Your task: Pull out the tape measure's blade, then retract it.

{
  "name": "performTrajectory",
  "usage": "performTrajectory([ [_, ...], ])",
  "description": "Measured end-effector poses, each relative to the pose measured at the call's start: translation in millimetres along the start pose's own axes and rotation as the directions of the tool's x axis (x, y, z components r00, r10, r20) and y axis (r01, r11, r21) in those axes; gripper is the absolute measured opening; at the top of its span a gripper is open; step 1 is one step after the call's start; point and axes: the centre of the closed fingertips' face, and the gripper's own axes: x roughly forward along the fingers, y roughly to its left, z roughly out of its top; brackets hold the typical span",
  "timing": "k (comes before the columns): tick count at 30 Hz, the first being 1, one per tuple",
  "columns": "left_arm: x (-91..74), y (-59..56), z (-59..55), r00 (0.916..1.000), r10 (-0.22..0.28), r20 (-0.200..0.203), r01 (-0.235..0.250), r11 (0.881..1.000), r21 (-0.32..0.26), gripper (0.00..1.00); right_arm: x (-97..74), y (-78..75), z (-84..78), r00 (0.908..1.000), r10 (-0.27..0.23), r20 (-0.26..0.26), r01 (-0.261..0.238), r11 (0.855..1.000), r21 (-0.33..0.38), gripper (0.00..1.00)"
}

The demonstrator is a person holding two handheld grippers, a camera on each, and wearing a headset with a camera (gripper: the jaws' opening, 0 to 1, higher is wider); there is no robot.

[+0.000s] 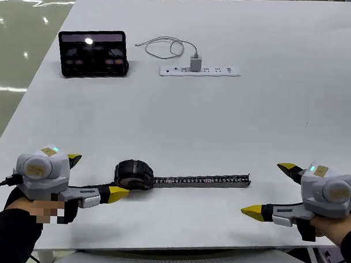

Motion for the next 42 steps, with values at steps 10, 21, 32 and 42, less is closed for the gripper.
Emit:
performTrajectory([
  [10, -13.7, -5.7, -12.4, 0.9996, 0.022, 0.017, -0.023, 1.000, 0.019, 1.00, -27.6, -1.3, -2.4, 0.9971, -0.059, 0.047, 0.058, 0.998, 0.021, 1.00],
  [21, -16.8, -10.7, -11.4, 0.9997, 0.009, 0.023, -0.010, 0.999, 0.031, 1.00, -50.4, -5.6, -27.8, 0.9945, -0.103, 0.023, 0.101, 0.994, 0.051, 1.00],
  [32, -18.3, -12.1, -22.2, 0.9992, 0.035, 0.019, -0.035, 0.999, 0.000, 1.00, -62.6, -8.0, -33.9, 0.9914, -0.128, 0.025, 0.126, 0.988, 0.090, 1.00],
  [42, -27.0, -8.8, 1.5, 0.9978, 0.041, 0.052, -0.040, 0.999, -0.016, 1.00, -54.1, -1.8, -29.1, 0.9959, -0.089, 0.015, 0.088, 0.993, 0.079, 1.00],
])
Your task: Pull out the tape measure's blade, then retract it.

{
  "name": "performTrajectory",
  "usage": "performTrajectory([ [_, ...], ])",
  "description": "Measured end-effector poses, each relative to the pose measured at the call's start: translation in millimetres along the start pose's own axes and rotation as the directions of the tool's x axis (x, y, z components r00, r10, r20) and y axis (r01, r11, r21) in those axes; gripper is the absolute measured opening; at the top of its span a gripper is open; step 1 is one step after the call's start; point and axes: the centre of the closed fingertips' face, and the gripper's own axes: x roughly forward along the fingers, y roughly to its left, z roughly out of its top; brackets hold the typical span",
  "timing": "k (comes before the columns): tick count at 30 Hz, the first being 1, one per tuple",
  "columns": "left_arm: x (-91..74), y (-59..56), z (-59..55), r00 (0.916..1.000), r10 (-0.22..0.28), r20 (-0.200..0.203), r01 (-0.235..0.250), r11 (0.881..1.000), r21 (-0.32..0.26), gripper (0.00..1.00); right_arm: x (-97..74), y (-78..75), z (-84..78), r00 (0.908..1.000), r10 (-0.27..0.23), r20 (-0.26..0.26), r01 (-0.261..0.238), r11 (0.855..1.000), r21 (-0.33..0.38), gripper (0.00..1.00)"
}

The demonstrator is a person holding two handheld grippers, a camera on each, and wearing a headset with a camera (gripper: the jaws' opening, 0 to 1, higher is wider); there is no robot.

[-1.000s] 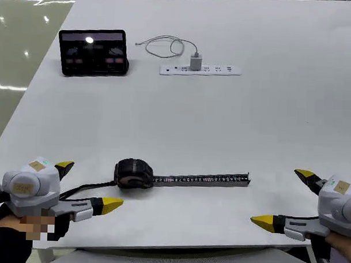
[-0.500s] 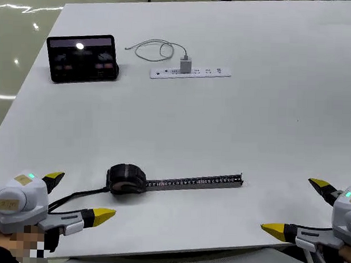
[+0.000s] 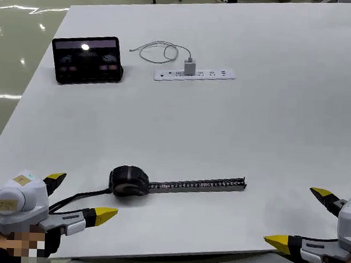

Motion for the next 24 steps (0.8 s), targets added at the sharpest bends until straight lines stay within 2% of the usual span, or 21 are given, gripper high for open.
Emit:
performTrajectory([
  [2, -2.9, 1.0, 8.2, 0.9999, 0.013, 0.000, -0.013, 1.000, 0.025, 1.00, 1.3, -0.8, 3.8, 1.0000, 0.004, -0.001, -0.004, 1.000, -0.011, 1.00],
  [6, -2.2, 1.8, 19.4, 0.9997, 0.021, -0.011, -0.021, 0.999, 0.030, 1.00, 2.8, -3.9, 12.9, 0.9999, 0.009, 0.013, -0.009, 1.000, -0.018, 1.00],
  [9, 2.4, 3.5, 25.7, 0.9987, 0.045, -0.024, -0.045, 0.999, 0.001, 1.00, 2.2, -4.1, 20.5, 0.9998, 0.010, 0.016, -0.009, 0.999, -0.034, 1.00],
  [10, 5.6, 3.2, 26.1, 0.9979, 0.056, -0.034, -0.057, 0.998, -0.025, 1.00, 2.5, -6.0, 21.4, 0.9998, 0.011, 0.014, -0.010, 1.000, -0.030, 1.00],
  [12, 12.3, -0.7, 29.1, 0.9976, 0.062, -0.033, -0.063, 0.997, -0.036, 1.00, 2.7, -6.8, 24.7, 0.9997, 0.013, 0.018, -0.013, 0.999, -0.036, 1.00],
  [13, 14.4, 2.1, 26.2, 0.9940, 0.096, -0.054, -0.099, 0.993, -0.058, 1.00, 3.2, -6.2, 25.3, 0.9997, 0.019, 0.014, -0.018, 0.999, -0.045, 1.00],
  [15, 22.0, -4.9, 27.8, 0.9953, 0.084, -0.049, -0.087, 0.994, -0.072, 1.00, 3.8, -6.7, 26.0, 0.9997, 0.024, 0.008, -0.024, 0.998, -0.064, 1.00],
  [16, 25.2, -5.6, 27.7, 0.9945, 0.092, -0.051, -0.096, 0.992, -0.081, 1.00, 3.9, -6.7, 27.2, 0.9997, 0.025, 0.006, -0.025, 0.997, -0.067, 1.00],
  [17, 28.6, -5.6, 22.5, 0.9899, 0.113, -0.086, -0.121, 0.987, -0.102, 1.00, 4.3, -6.7, 28.4, 0.9996, 0.029, 0.003, -0.029, 0.997, -0.068, 1.00],
  [19, 33.1, -9.0, 28.0, 0.9902, 0.126, -0.061, -0.131, 0.988, -0.086, 1.00, 5.3, -6.3, 28.5, 0.9994, 0.035, 0.001, -0.035, 0.997, -0.074, 1.00],
  [20, 35.6, -9.1, 31.6, 0.9880, 0.147, -0.049, -0.149, 0.988, -0.049, 1.00, 7.2, -4.9, 27.2, 0.9989, 0.046, -0.011, -0.047, 0.996, -0.079, 1.00],
  [22, 38.7, -11.5, 30.0, 0.9833, 0.170, -0.065, -0.171, 0.985, -0.015, 1.00, 9.6, -2.6, 26.2, 0.9982, 0.055, -0.026, -0.057, 0.994, -0.095, 1.00],
  [24, 43.4, -11.3, 27.3, 0.9829, 0.170, -0.071, -0.172, 0.985, -0.031, 1.00, 11.0, -1.5, 27.4, 0.9977, 0.061, -0.028, -0.064, 0.993, -0.101, 1.00],
])
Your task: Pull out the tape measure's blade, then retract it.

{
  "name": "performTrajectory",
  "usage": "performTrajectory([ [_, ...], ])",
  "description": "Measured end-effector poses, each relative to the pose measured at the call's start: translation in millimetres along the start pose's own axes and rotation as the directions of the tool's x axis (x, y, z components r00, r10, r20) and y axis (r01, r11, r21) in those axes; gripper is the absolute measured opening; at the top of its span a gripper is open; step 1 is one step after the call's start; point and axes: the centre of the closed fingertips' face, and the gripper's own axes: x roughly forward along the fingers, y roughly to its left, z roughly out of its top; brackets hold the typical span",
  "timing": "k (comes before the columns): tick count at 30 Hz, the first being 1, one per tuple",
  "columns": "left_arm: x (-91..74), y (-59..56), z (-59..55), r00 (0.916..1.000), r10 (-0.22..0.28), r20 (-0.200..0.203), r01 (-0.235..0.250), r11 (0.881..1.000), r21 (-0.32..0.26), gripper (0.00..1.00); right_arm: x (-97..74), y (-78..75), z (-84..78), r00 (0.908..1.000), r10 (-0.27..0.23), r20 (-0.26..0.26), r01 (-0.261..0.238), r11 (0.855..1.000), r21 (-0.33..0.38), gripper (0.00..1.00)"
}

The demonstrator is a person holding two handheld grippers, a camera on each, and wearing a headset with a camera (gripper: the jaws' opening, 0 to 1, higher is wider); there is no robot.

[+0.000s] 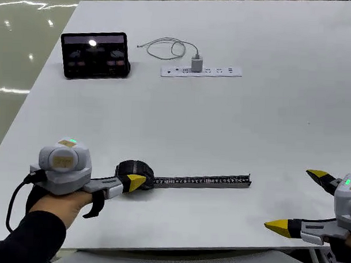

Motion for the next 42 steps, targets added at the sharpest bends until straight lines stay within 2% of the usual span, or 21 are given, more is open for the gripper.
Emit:
performTrajectory([
  [3, 8.4, -13.1, -9.0, 0.9991, -0.042, -0.006, 0.041, 0.991, -0.124, 1.00, 4.4, 0.3, 1.5, 0.9998, 0.015, -0.010, -0.015, 1.000, -0.015, 1.00],
  [7, 12.7, -13.5, -17.8, 0.9994, 0.017, -0.029, -0.020, 0.995, -0.101, 1.00, 8.2, -1.2, 7.9, 0.9996, 0.029, -0.009, -0.029, 0.999, -0.038, 1.00],
  [9, 16.1, -11.7, -17.3, 0.9984, 0.055, -0.017, -0.056, 0.991, -0.122, 1.00, 10.1, -3.0, 11.4, 0.9993, 0.036, -0.010, -0.036, 0.998, -0.051, 1.00],
  [12, 23.1, -15.8, -19.1, 0.9972, 0.073, -0.015, -0.074, 0.990, -0.123, 1.00, 12.8, -5.0, 16.4, 0.9988, 0.047, -0.014, -0.048, 0.997, -0.067, 1.00],
  [16, 30.0, -18.0, -19.7, 0.9946, 0.103, 0.000, -0.102, 0.976, -0.192, 1.00, 16.2, -7.6, 24.2, 0.9982, 0.057, -0.018, -0.059, 0.994, -0.089, 1.00],
  [23, 34.0, -14.7, -15.2, 0.9889, 0.143, 0.040, -0.134, 0.974, -0.186, 1.00, 25.9, -6.9, 33.0, 0.9953, 0.088, -0.039, -0.093, 0.987, -0.134, 0.99],
  [25, 35.2, -13.8, -17.7, 0.9877, 0.153, 0.033, -0.144, 0.971, -0.190, 1.00, 28.9, -5.1, 34.7, 0.9937, 0.101, -0.049, -0.107, 0.983, -0.148, 0.99],
  [26, 35.9, -11.9, -19.4, 0.9853, 0.169, 0.028, -0.160, 0.967, -0.198, 1.00, 31.1, -4.5, 35.1, 0.9920, 0.112, -0.059, -0.120, 0.981, -0.155, 0.99],
  [29, 37.4, -11.6, -18.6, 0.9820, 0.186, 0.035, -0.176, 0.967, -0.184, 1.00, 36.5, -2.8, 35.0, 0.9871, 0.135, -0.086, -0.149, 0.972, -0.181, 1.00],
  [32, 44.4, -17.3, -18.2, 0.9840, 0.170, 0.052, -0.160, 0.973, -0.170, 1.00, 41.5, -0.3, 35.0, 0.9799, 0.165, -0.112, -0.185, 0.963, -0.197, 1.00],
  [36, 50.8, -20.7, -24.1, 0.9886, 0.145, 0.040, -0.138, 0.979, -0.150, 1.00, 49.1, -0.5, 28.8, 0.9628, 0.195, -0.187, -0.240, 0.934, -0.263, 1.00],
  [38, 50.9, -19.4, -24.4, 0.9880, 0.149, 0.040, -0.142, 0.980, -0.140, 1.00, 52.2, -2.1, 32.4, 0.9606, 0.201, -0.192, -0.250, 0.928, -0.277, 1.00],
  [42, 50.9, -17.9, -23.2, 0.9875, 0.150, 0.047, -0.142, 0.979, -0.144, 1.00, 56.5, -5.3, 34.5, 0.9492, 0.218, -0.227, -0.282, 0.908, -0.308, 0.99],
])
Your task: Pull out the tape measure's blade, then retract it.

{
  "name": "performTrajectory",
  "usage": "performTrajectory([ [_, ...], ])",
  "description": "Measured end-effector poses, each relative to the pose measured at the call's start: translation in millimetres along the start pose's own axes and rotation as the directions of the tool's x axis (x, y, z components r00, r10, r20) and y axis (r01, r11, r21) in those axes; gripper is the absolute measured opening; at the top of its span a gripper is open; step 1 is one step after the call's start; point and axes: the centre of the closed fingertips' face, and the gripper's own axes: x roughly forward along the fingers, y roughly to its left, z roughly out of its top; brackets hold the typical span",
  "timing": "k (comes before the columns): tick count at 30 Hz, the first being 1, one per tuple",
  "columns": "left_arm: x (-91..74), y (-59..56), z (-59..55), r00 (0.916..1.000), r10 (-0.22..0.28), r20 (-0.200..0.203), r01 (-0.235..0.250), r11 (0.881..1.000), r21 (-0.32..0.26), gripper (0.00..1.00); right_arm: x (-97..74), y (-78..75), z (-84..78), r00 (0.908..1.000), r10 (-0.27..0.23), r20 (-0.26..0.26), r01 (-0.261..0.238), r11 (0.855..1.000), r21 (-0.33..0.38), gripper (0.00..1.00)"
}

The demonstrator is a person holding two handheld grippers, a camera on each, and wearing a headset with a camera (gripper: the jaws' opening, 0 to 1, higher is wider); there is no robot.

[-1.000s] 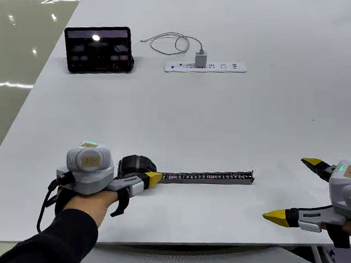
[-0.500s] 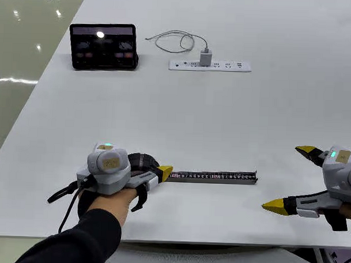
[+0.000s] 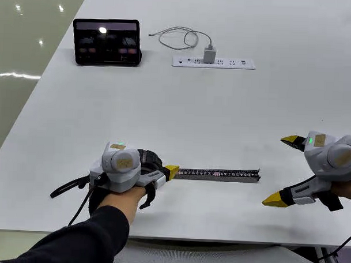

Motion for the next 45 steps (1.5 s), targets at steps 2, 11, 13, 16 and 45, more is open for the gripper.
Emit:
performTrajectory([
  [2, 0.2, 0.0, 0.3, 1.0000, -0.004, 0.001, 0.004, 1.000, -0.009, 1.00, 2.6, -1.0, -1.3, 0.9994, 0.022, -0.025, -0.023, 0.999, -0.023, 0.98],
  [11, 2.3, -2.7, -6.7, 0.9996, -0.014, -0.026, 0.014, 1.000, 0.014, 1.00, 21.6, 2.6, -9.7, 0.9847, 0.124, -0.122, -0.137, 0.985, -0.106, 0.89],
  [13, 2.4, -4.0, -8.0, 0.9993, -0.016, -0.034, 0.017, 1.000, 0.015, 1.00, 25.7, 2.8, -12.8, 0.9804, 0.139, -0.140, -0.157, 0.980, -0.127, 0.87],
  [16, 3.4, -8.6, -11.1, 0.9985, -0.029, -0.046, 0.031, 0.999, 0.037, 1.00, 34.5, 4.8, -22.1, 0.9669, 0.176, -0.185, -0.207, 0.965, -0.164, 0.82],
  [45, 3.8, -7.4, -1.5, 0.9990, -0.039, 0.021, 0.039, 0.999, 0.004, 1.00, 56.9, 5.6, -33.6, 0.9348, 0.244, -0.258, -0.290, 0.943, -0.160, 0.16],
])
